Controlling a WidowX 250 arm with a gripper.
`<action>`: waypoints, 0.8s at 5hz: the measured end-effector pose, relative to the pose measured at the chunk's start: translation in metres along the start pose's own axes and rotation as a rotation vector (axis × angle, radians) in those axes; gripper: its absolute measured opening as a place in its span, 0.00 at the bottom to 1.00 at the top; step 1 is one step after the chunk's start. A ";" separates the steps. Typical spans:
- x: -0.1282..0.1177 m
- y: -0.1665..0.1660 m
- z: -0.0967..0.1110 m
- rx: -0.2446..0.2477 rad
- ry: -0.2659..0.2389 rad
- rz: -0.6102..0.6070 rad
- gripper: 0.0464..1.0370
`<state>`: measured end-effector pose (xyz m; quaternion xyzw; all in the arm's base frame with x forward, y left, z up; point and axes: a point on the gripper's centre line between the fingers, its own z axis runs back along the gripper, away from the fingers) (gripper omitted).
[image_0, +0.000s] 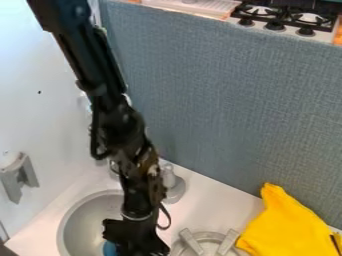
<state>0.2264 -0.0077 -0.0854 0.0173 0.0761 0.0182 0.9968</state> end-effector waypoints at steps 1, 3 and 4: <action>-0.004 -0.001 0.006 -0.012 0.000 0.062 0.57; -0.010 -0.011 0.069 -0.045 -0.133 0.100 0.97; -0.035 -0.033 0.102 -0.055 -0.199 0.023 0.96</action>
